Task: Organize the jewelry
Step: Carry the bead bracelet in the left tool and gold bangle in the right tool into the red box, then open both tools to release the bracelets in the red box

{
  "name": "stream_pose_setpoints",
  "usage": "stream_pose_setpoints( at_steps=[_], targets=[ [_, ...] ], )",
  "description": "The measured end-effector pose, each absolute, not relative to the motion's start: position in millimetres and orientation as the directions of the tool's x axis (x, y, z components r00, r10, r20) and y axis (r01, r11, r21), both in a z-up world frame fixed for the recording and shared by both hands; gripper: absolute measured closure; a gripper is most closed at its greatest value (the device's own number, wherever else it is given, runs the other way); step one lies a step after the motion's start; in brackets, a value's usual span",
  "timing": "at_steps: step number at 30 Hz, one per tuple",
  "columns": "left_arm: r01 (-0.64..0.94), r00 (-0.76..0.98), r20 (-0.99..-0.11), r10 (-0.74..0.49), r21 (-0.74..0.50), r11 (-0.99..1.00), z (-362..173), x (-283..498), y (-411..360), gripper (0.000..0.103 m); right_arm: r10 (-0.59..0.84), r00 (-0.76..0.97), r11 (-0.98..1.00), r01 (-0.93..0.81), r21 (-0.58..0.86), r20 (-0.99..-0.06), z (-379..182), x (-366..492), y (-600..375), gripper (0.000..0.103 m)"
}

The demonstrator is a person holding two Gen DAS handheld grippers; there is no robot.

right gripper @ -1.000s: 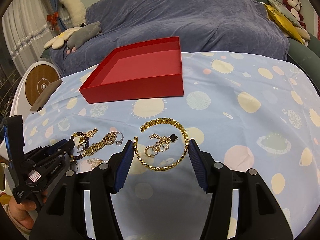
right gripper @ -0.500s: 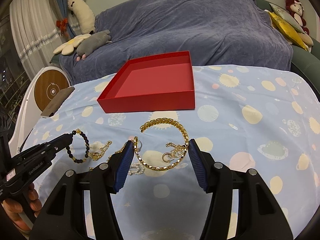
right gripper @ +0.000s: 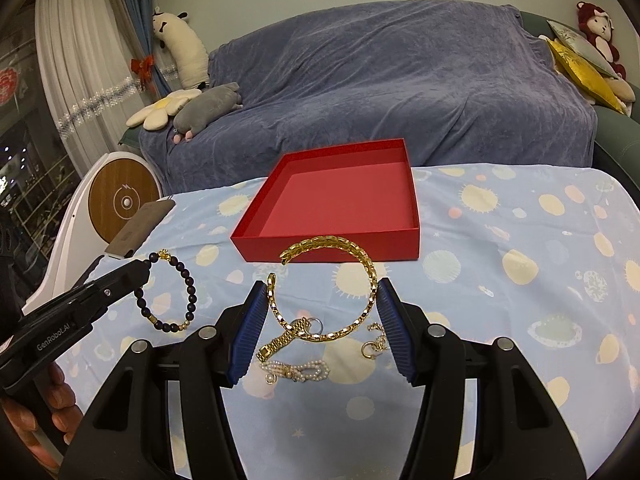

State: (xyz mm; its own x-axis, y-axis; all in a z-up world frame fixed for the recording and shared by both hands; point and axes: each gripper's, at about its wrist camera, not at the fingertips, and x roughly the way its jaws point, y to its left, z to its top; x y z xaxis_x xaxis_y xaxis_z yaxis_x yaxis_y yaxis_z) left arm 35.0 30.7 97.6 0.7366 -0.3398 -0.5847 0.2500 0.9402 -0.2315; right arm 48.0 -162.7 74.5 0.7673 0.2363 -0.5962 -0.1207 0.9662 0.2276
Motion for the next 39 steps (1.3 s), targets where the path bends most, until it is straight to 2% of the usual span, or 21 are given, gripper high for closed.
stream_pose_setpoints(
  at_steps=[7,12,23,32,33,34,35,36,37,39],
  targets=[
    [0.256,0.743,-0.589,-0.317,-0.187,0.948,123,96,23,0.098,0.229,0.778,0.97,-0.137,0.199,-0.585,96,105,-166,0.049],
    [0.254,0.754,-0.589,-0.289,-0.144,0.956,126,161,10,0.098,0.226,0.753,0.971,-0.123,0.205,-0.618,99,178,-176,0.049],
    [0.204,0.708,-0.667,-0.232,-0.121,0.972,74,295,-9,0.098,0.212,0.667,0.976,-0.116,0.182,-0.714,50,306,-179,0.049],
    [0.168,0.668,-0.713,-0.214,-0.136,0.976,42,347,-10,0.098,0.174,0.589,0.985,-0.095,0.147,-0.789,16,351,-177,0.048],
    [0.166,0.662,-0.718,-0.212,-0.136,0.977,40,351,-10,0.097,0.164,0.592,0.986,-0.092,0.135,-0.789,15,353,-176,0.045],
    [0.154,0.662,-0.723,-0.2,-0.129,0.98,37,352,-10,0.094,0.148,0.601,0.989,-0.087,0.12,-0.785,15,354,-174,0.034],
    [0.143,0.664,-0.723,-0.189,-0.125,0.982,35,354,-9,0.092,0.134,0.616,0.991,-0.08,0.108,-0.777,16,352,-174,0.029],
    [0.132,0.664,-0.725,-0.182,-0.126,0.983,34,355,-8,0.085,0.129,0.632,0.992,-0.08,0.101,-0.764,18,350,-173,0.026],
    [0.116,0.664,-0.727,-0.173,-0.129,0.985,34,356,-5,0.068,0.125,0.643,0.992,-0.08,0.095,-0.756,20,347,-174,0.025],
    [0.09,0.682,-0.712,-0.166,-0.144,0.986,38,350,2,0.051,0.126,0.663,0.992,-0.08,0.098,-0.738,27,336,-177,0.026]
  ],
)
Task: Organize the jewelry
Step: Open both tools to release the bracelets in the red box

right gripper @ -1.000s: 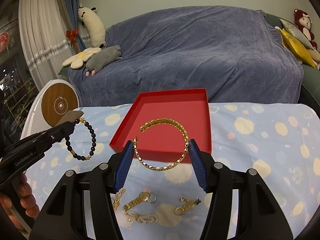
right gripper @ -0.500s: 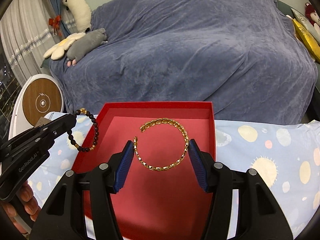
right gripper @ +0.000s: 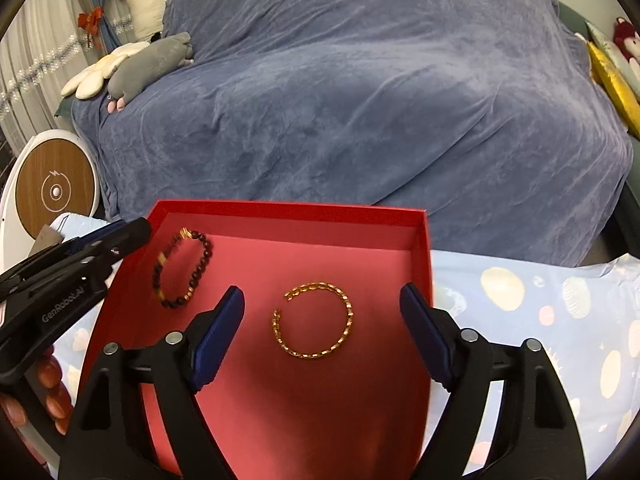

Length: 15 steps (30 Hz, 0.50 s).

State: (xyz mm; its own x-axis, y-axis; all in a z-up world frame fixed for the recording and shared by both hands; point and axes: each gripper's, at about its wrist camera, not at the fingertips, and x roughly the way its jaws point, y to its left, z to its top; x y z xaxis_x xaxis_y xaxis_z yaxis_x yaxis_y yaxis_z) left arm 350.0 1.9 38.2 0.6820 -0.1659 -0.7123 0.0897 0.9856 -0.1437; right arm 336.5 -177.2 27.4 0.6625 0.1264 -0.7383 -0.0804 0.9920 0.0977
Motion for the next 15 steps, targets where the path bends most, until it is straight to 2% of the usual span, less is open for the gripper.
stream_pose_setpoints(
  at_steps=[4,15],
  targets=[
    [0.095,0.709,-0.687,-0.16,-0.131,0.987,53,324,13,0.042,0.17,0.689,0.985,-0.101,0.139,-0.705,44,298,-188,0.025],
    [0.119,0.709,-0.687,-0.162,-0.109,0.987,76,175,41,0.034,0.247,0.698,0.968,-0.145,0.205,-0.672,74,129,-198,0.023]
  ],
)
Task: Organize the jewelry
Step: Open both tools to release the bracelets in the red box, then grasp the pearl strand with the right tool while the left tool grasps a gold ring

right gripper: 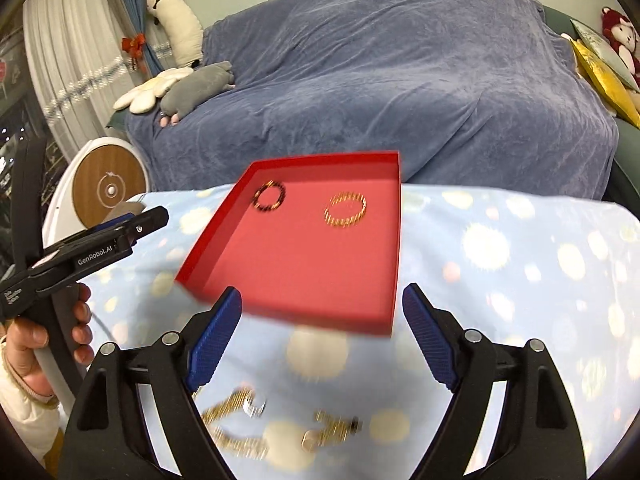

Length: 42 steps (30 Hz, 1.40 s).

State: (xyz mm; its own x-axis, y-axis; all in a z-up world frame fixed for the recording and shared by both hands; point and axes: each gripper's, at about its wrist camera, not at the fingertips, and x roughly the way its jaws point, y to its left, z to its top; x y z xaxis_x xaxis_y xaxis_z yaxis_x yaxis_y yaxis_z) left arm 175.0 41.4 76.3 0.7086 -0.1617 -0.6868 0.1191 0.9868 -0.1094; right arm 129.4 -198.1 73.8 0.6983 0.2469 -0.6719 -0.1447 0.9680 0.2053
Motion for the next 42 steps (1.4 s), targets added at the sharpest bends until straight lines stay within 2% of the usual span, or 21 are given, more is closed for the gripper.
stream_pose_setpoints(
  at_steps=[4,14,24,34,42],
  targets=[
    [0.123,0.682,-0.708,-0.181,-0.133,0.983,69,124,48,0.033,0.252,0.71,0.965,-0.136,0.222,-0.658,72,80,-197,0.023],
    [0.131,0.677,-0.721,-0.145,-0.076,0.988,30,30,47,0.033,0.27,0.676,0.963,-0.188,0.194,-0.685,31,9,-174,0.023],
    [0.166,0.628,-0.766,-0.134,-0.036,0.985,-4,19,48,0.033,0.309,0.608,0.939,-0.319,0.131,-0.732,-8,26,-133,0.024],
    [0.175,0.611,-0.777,-0.151,-0.054,0.983,-11,17,54,0.033,0.288,0.576,0.939,-0.326,0.108,-0.765,-28,58,-116,0.027],
    [0.177,0.601,-0.784,-0.153,-0.056,0.983,-15,16,54,0.033,0.285,0.549,0.933,-0.348,0.095,-0.785,-38,67,-102,0.038]
  ],
)
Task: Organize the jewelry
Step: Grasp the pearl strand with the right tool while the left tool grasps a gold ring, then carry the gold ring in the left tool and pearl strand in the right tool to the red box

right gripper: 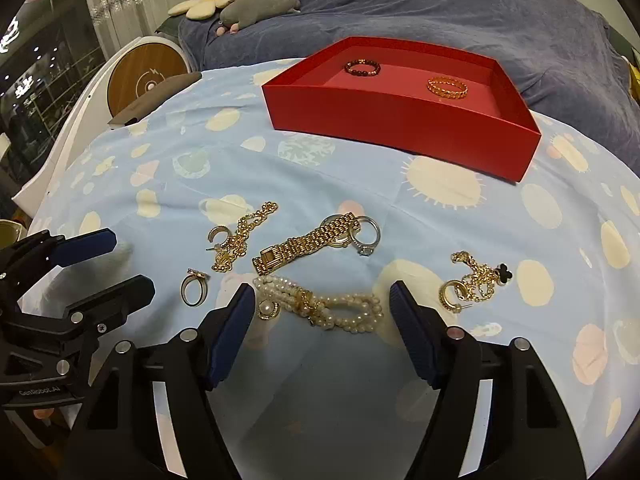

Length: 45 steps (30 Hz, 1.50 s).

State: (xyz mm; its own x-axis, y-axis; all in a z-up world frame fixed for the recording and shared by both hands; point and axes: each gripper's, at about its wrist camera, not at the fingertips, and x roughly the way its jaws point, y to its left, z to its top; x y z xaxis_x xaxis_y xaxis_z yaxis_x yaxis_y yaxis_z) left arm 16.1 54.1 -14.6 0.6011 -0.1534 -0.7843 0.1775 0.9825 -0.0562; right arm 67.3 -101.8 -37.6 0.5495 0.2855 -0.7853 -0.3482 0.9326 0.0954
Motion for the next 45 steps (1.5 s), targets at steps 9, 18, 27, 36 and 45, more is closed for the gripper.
stream_pose_setpoints(
  at_steps=[9,18,27,36,45],
  targets=[
    [0.181,0.596,-0.79,-0.144,-0.042,0.983,-18,17,53,0.033,0.263,0.536,0.934,-0.351,0.072,-0.802,-37,57,-104,0.078],
    [0.196,0.588,-0.796,-0.144,-0.032,0.98,-23,18,40,0.033,0.298,0.498,0.939,-0.307,0.155,-0.814,-36,43,-130,0.097],
    [0.215,0.59,-0.794,-0.147,-0.021,0.976,-30,23,27,0.033,0.298,0.519,0.94,-0.305,0.152,-0.801,-26,26,-134,0.097],
    [0.203,0.604,-0.783,-0.147,-0.027,0.979,-37,30,26,0.051,0.301,0.527,0.943,-0.29,0.166,-0.795,-19,21,-143,0.097],
    [0.223,0.606,-0.779,-0.163,-0.03,0.974,-36,32,23,0.086,0.298,0.542,0.945,-0.282,0.163,-0.786,-15,21,-147,0.097]
  ],
)
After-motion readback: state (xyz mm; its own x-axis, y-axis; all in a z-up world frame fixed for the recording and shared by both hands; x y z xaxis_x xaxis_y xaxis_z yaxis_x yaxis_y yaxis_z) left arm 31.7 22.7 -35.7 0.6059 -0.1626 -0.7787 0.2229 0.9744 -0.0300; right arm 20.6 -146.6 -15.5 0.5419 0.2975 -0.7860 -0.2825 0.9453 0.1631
